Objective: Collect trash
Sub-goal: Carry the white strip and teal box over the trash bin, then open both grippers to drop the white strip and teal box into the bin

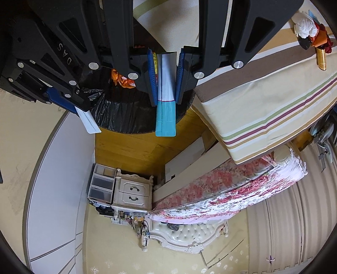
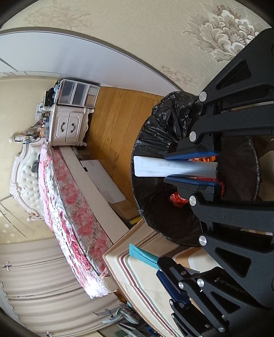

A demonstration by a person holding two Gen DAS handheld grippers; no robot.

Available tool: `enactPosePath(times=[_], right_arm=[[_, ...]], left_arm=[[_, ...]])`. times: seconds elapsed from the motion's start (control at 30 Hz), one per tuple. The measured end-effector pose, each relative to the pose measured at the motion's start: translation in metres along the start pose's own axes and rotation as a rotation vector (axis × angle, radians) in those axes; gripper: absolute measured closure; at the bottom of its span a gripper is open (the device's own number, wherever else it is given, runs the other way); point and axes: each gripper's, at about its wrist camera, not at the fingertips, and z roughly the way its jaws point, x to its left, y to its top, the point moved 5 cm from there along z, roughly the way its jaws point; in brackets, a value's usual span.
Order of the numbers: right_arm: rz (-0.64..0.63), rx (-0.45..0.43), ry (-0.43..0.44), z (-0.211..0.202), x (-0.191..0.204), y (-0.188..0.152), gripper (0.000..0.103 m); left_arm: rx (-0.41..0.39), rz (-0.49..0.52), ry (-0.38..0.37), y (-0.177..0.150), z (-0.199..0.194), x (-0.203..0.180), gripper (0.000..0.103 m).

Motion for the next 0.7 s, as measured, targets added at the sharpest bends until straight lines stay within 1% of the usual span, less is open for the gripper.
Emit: enactPosePath(times=[0.13, 0.23, 0.27, 0.3, 0.33, 0.37, 0.43, 0.5, 0.57, 0.63, 0.7], right_arm=[[0.000, 0.004, -0.016, 0.004, -0.002, -0.002, 0.085], [0.012, -0.002, -0.031, 0.004, -0.005, -0.001, 0.082], [0.018, -0.002, -0.033, 0.005, -0.006, -0.001, 0.075], [0.024, -0.005, -0.034, 0.004, -0.007, 0.000, 0.072], [0.029, -0.006, -0.038, 0.004, -0.008, 0.000, 0.072], [0.032, -0.007, -0.040, 0.004, -0.009, 0.000, 0.072], [0.034, -0.008, -0.046, 0.004, -0.010, 0.000, 0.070], [0.032, -0.012, -0.052, 0.003, -0.011, 0.000, 0.065], [0.031, -0.018, -0.060, 0.002, -0.011, 0.000, 0.059], [0.034, -0.023, -0.069, 0.001, -0.013, 0.001, 0.057], [0.037, -0.031, -0.081, -0.001, -0.014, 0.002, 0.049]], left_arm=[[0.026, -0.006, 0.013, -0.001, 0.010, 0.000, 0.085], [0.047, -0.014, 0.011, -0.002, 0.015, 0.000, 0.082], [0.049, -0.016, 0.012, -0.002, 0.015, 0.001, 0.076], [0.046, -0.018, 0.011, -0.002, 0.014, 0.001, 0.072], [0.042, -0.021, 0.011, -0.002, 0.013, 0.002, 0.066], [0.037, -0.023, 0.011, -0.002, 0.012, 0.002, 0.062], [0.036, -0.027, 0.013, -0.001, 0.013, 0.003, 0.058], [0.035, -0.031, 0.014, -0.001, 0.013, 0.002, 0.053], [0.030, -0.040, 0.016, 0.000, 0.012, 0.004, 0.042], [0.027, -0.051, 0.018, 0.002, 0.011, 0.006, 0.039], [0.027, -0.057, 0.021, 0.002, 0.010, 0.009, 0.036]])
